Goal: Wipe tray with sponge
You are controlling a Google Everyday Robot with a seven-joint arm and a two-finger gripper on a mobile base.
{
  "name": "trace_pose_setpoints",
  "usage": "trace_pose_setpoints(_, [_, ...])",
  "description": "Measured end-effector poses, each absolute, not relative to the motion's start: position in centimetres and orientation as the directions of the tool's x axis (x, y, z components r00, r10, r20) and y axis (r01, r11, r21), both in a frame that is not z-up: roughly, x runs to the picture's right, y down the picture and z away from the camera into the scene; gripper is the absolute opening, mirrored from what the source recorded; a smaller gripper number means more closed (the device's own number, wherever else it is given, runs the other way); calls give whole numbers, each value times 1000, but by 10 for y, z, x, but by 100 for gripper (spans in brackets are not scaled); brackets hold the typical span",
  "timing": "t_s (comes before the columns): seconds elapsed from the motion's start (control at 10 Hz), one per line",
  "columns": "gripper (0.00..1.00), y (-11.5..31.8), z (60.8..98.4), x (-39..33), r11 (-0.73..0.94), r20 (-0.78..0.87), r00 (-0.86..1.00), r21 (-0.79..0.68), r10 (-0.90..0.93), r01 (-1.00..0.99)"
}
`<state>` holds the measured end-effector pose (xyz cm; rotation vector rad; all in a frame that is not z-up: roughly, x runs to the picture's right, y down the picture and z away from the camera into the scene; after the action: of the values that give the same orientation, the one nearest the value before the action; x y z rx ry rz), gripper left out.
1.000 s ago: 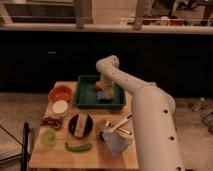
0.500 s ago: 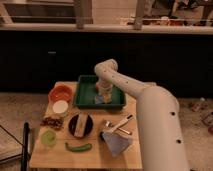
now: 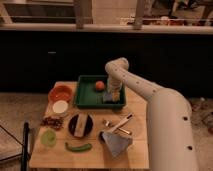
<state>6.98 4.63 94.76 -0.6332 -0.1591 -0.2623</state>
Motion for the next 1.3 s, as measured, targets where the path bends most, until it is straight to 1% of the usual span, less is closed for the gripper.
trace_pose_setpoints(0.3, [6, 30, 960, 49, 795, 207, 960, -541, -188, 273])
trace_pose_setpoints(0.5, [6, 33, 965, 18, 782, 236, 948, -542, -212, 309])
trace_pose_setpoints(0.7, [6, 42, 963, 4, 753, 282, 928, -548, -243, 364])
trace_pose_setpoints(1.0, [6, 56, 955, 17, 718, 324, 912, -568, -254, 402])
trace_pose_setpoints(1.3, [6, 58, 950, 63, 707, 305, 923, -599, -233, 376])
